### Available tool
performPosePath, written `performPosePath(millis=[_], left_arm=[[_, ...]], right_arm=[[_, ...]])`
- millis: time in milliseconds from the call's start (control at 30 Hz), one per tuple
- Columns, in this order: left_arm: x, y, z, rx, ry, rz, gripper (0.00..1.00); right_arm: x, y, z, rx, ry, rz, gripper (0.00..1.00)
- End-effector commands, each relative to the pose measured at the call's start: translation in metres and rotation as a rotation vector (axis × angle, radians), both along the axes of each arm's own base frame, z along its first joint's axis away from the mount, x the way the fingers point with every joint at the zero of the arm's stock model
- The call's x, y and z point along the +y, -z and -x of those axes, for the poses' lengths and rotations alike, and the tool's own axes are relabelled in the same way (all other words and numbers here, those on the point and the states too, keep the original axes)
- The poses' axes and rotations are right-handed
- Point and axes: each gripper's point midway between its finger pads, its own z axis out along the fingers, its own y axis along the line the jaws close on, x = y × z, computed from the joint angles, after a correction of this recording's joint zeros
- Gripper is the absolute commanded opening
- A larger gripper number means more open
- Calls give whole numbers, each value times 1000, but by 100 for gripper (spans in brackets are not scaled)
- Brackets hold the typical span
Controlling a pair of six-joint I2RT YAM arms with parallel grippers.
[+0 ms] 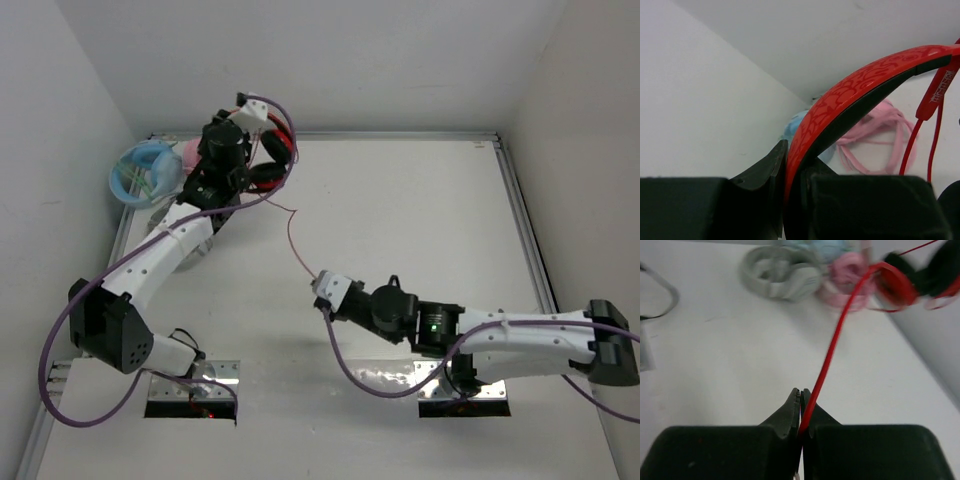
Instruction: Wrap the headphones
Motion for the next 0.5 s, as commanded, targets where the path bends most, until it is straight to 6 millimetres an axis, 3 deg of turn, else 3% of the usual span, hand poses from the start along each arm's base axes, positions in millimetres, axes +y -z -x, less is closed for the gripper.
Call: performPosePath(millis=[0, 100, 133, 200, 233, 333, 467], left_arm=[[-32, -10, 0, -30, 184, 4, 0], [-57, 26, 15, 56, 243, -90, 0], [-62, 31, 19, 74, 257, -123, 0], [-80, 43, 33, 114, 311, -161, 0], [-86, 52, 38, 140, 335, -174, 0], [-104, 67, 56, 216, 425, -165, 0], [-112, 75, 71, 251, 462, -123, 0]], right_arm=[[-55, -25, -48, -175, 276, 81, 0], [-83, -62, -80, -200, 388, 23, 0], [-104, -72, -100, -203, 467, 2, 0], [-116, -91, -118, -210, 511, -42, 0], [-132, -97, -132, -221, 574, -44, 0], [-150, -117, -155, -266, 658, -57, 0], [-163, -126, -176, -263, 705, -60, 0]])
